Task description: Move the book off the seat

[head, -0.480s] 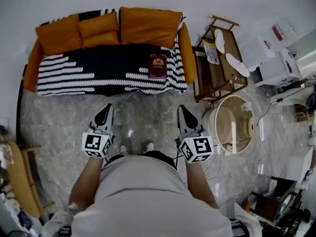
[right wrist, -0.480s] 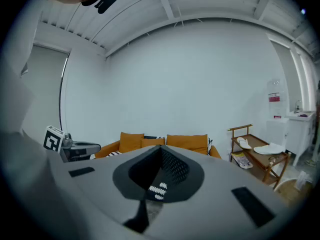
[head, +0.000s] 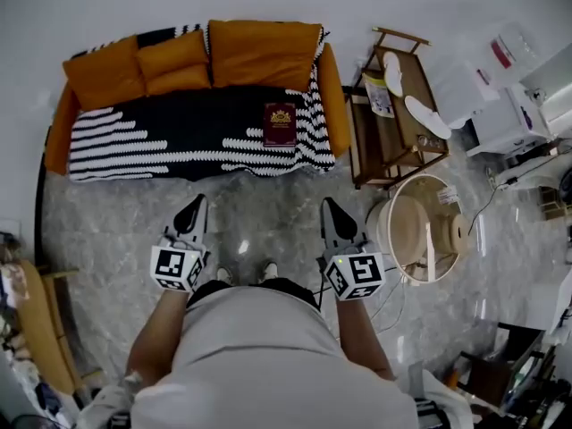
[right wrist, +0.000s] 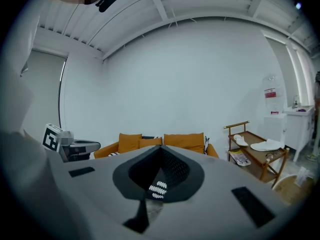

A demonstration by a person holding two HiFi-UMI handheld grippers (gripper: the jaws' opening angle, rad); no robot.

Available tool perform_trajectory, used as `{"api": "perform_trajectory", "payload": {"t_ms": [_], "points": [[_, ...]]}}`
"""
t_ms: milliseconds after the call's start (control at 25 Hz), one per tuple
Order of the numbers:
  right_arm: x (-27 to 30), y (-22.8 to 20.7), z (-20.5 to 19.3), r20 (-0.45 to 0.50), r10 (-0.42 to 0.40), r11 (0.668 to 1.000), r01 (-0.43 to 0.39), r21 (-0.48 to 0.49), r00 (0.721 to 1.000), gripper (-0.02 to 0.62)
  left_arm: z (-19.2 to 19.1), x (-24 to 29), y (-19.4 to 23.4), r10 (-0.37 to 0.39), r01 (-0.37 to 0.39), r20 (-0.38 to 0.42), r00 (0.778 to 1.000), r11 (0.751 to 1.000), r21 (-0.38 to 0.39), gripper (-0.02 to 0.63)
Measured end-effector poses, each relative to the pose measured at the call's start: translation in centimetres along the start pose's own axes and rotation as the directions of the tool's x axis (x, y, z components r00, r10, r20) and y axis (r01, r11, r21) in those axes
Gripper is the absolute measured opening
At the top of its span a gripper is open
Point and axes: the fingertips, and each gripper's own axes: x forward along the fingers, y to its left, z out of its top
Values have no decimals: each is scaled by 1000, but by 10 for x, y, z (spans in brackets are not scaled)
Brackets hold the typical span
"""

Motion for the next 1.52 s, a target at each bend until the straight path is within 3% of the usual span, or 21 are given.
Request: {"api": "perform_trajectory", "payload": {"t_ms": [160, 480, 760, 960, 1120, 1520], "points": [[-8, -26, -7, 18, 11, 1000, -12, 27, 1000, 21, -2, 7, -17, 23, -23, -13, 1000, 1000, 7, 17], [10, -55, -36, -48, 22, 996, -18, 86, 999, 21, -16, 29, -29, 23, -24, -50, 998, 1000, -7, 17], [86, -57, -34, -99, 12, 997, -5, 74, 995, 23, -41, 83, 26, 35, -41, -81, 996, 996, -74, 17], [163, -66, -7, -137, -4, 1000, 6, 19, 991, 21, -16, 151, 77, -10, 7, -40, 999, 997, -76, 17], [213, -67, 11, -161, -52, 999, 51, -13, 986, 23, 5, 200, 120, -51, 51, 7, 999, 990, -133, 17], [239, -76, 23, -187, -147, 989, 147, -13, 971, 23, 22, 266, 156, -121, 127, 47, 992, 980, -153, 17]]}}
